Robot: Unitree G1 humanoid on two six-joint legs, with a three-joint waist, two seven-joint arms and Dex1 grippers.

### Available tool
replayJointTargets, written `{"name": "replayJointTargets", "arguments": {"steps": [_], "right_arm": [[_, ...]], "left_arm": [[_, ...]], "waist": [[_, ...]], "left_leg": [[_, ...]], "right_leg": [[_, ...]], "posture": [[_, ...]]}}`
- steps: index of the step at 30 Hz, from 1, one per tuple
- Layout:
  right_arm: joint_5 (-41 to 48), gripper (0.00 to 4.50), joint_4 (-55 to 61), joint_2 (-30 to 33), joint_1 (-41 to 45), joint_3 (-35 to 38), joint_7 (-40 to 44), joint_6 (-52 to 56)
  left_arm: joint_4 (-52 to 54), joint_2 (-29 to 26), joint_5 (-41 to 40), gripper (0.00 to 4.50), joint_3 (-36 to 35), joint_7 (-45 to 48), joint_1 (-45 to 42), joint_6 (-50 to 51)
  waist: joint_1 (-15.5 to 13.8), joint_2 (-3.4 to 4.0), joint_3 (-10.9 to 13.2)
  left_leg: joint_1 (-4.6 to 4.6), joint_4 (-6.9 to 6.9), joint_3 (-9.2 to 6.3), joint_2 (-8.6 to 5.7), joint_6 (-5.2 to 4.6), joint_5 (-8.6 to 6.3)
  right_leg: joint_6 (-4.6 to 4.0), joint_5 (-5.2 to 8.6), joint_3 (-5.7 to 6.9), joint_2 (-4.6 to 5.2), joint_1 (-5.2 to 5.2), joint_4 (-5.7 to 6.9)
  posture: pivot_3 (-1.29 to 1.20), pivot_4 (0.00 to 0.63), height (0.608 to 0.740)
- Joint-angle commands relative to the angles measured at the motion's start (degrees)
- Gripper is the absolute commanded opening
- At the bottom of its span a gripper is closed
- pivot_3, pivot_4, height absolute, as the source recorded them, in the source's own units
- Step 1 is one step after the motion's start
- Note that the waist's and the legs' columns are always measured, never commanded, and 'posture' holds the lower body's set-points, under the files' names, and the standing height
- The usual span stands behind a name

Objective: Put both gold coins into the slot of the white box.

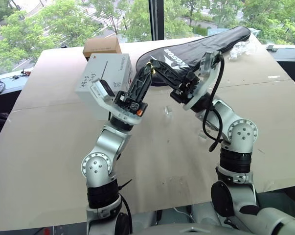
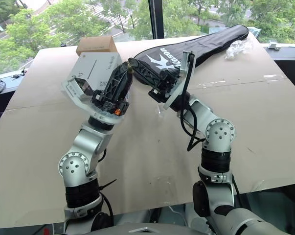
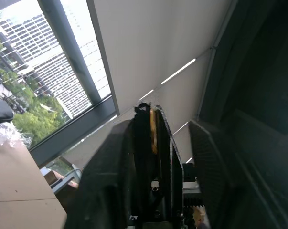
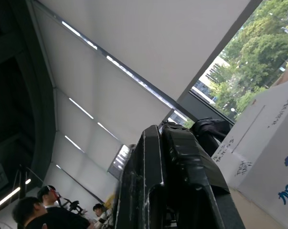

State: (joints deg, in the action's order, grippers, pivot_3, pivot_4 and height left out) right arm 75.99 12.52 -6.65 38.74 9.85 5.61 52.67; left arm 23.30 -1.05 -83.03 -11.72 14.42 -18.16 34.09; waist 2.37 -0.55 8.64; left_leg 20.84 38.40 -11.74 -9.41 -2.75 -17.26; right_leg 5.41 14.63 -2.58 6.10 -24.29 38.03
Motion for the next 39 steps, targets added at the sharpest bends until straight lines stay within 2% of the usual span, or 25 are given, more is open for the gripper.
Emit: {"name": "replayJointTargets", "arguments": {"steps": [1, 9, 10, 11, 12, 14, 15, 16, 19, 23, 26, 28, 33, 39], "right_arm": [[1.73, 0.00, 2.06, 0.34, -0.09, -1.04, -0.33, -1.07], [1.16, 0.00, 1.93, 1.75, -0.15, -2.09, 0.22, -2.40], [0.90, 0.63, 1.95, 1.86, -0.21, -2.11, 0.45, -2.93], [1.15, 0.91, 2.19, 1.84, -0.31, -1.79, 1.08, -3.78], [1.34, 1.48, 2.41, 1.95, -0.35, -1.41, 1.37, -4.41], [-4.00, 2.36, 2.03, 4.33, -0.22, -0.83, 1.07, -7.22], [-7.82, 2.91, 2.06, 7.12, -0.58, -1.34, 3.42, -8.59], [-10.34, 3.28, 2.30, 9.73, -1.16, -1.57, 6.10, -9.61], [-18.81, 3.28, 3.60, 18.47, -3.23, -3.50, 16.29, -14.47], [-29.90, 3.28, 5.34, 33.61, -5.29, -8.87, 35.43, -21.32], [-32.49, 3.28, 4.54, 36.47, -3.94, -9.27, 39.92, -24.47], [-34.16, 3.28, 3.86, 37.45, -2.90, -9.33, 42.68, -26.33], [-38.02, 3.28, 1.93, 38.28, -1.18, -10.04, 46.21, -28.68], [-39.86, 3.28, 0.93, 37.75, -0.94, -10.08, 45.49, -27.90]], "left_arm": [[1.79, -0.01, -0.86, 0.04, 0.52, 1.02, -0.28, -1.25], [1.92, -0.56, -0.91, 0.04, 0.97, 1.17, -0.05, -1.93], [2.00, -0.76, -0.32, 0.00, 0.97, 1.21, -0.12, -2.15], [2.20, -1.21, 0.86, 0.00, 0.99, 0.90, -0.33, -2.49], [2.38, -1.70, 1.97, 0.00, 1.02, 0.38, -0.60, -2.80], [2.84, -3.37, 4.54, 0.00, 0.29, -1.58, -2.27, -3.93], [3.27, -4.73, 6.18, 0.00, -0.30, -2.37, -3.33, -4.49], [3.59, -6.28, 7.74, 0.00, -1.01, -3.46, -4.45, -4.89], [4.32, -13.69, 12.60, 0.00, -2.71, -5.93, -7.40, -3.88], [4.95, -29.53, 23.23, 0.00, -3.09, -9.88, -10.87, 1.87], [5.13, -34.89, 30.82, 0.00, -1.33, -14.71, -12.36, 4.70], [6.36, -38.33, 38.90, 0.00, 2.89, -17.68, -12.43, 7.58], [6.77, -33.73, 45.86, 0.00, 5.01, -23.98, -12.39, 9.98], [6.28, -30.57, 48.95, 0.00, 1.75, -24.42, -10.88, 11.79]], "waist": [[-0.01, 0.00, 0.00], [0.01, 0.00, 0.00], [0.01, 0.00, 0.00], [0.01, 0.00, 0.00], [0.01, 0.00, 0.00], [0.01, 0.00, 0.00], [-0.09, 0.00, 0.00], [-0.34, 0.00, 0.00], [-0.57, -0.01, -0.01], [-0.06, -0.01, 0.00], [0.07, -0.02, 0.00], [-0.06, -0.02, 0.00], [-1.21, -0.08, 0.02], [-1.58, -0.09, 0.02]], "left_leg": [[0.00, 0.00, 0.01, 0.00, 0.00, 0.00], [0.00, -0.01, 0.04, 0.01, 0.00, 0.00], [0.00, -0.01, 0.05, 0.01, 0.00, 0.00], [0.00, -0.01, 0.05, 0.01, 0.00, 0.00], [0.00, -0.01, 0.05, 0.01, 0.00, 0.00], [0.00, -0.01, 0.05, 0.01, 0.00, 0.00], [0.00, -0.01, 0.05, 0.01, 0.00, 0.00], [0.01, 0.00, 0.05, 0.01, 0.00, 0.00], [0.05, 0.05, 0.06, -0.01, 0.00, 0.00], [0.10, -0.04, 0.18, 0.00, 0.00, 0.00], [0.12, -0.11, 0.32, 0.11, 0.00, 0.00], [0.11, -0.12, 0.35, 0.15, 0.01, -0.01], [0.18, -0.08, 0.33, 0.12, 0.01, -0.01], [0.23, -0.08, 0.34, 0.14, 0.01, -0.01]], "right_leg": [[0.00, 0.00, -0.01, 0.00, 0.00, 0.00], [0.00, -0.01, -0.03, 0.00, -0.01, 0.00], [0.00, -0.01, -0.04, 0.00, -0.01, -0.01], [0.00, -0.01, -0.04, 0.00, -0.01, -0.01], [0.00, -0.01, -0.03, 0.00, -0.01, 0.00], [0.00, -0.01, -0.04, 0.00, -0.02, 0.00], [0.00, -0.01, -0.04, 0.00, -0.02, 0.00], [0.00, -0.02, -0.02, -0.01, -0.02, 0.00], [0.05, -0.06, -0.02, -0.04, -0.01, -0.04], [0.05, -0.06, -0.16, -0.02, -0.15, -0.03], [0.05, -0.06, -0.32, 0.04, -0.25, -0.03], [0.05, -0.07, -0.35, 0.03, -0.26, -0.03], [0.06, -0.08, -0.30, -0.01, -0.26, -0.07], [0.05, -0.09, -0.29, 0.03, -0.33, -0.06]], "posture": [[0.00, 0.150, 0.740], [0.00, 0.150, 0.740], [0.00, 0.150, 0.740], [0.00, 0.150, 0.740], [0.00, 0.150, 0.740], [0.00, 0.150, 0.740], [0.00, 0.150, 0.740], [0.00, 0.150, 0.740], [0.00, 0.150, 0.740], [0.00, 0.150, 0.740], [0.00, 0.150, 0.740], [0.00, 0.150, 0.740], [0.00, 0.150, 0.740], [0.00, 0.150, 0.740]]}}
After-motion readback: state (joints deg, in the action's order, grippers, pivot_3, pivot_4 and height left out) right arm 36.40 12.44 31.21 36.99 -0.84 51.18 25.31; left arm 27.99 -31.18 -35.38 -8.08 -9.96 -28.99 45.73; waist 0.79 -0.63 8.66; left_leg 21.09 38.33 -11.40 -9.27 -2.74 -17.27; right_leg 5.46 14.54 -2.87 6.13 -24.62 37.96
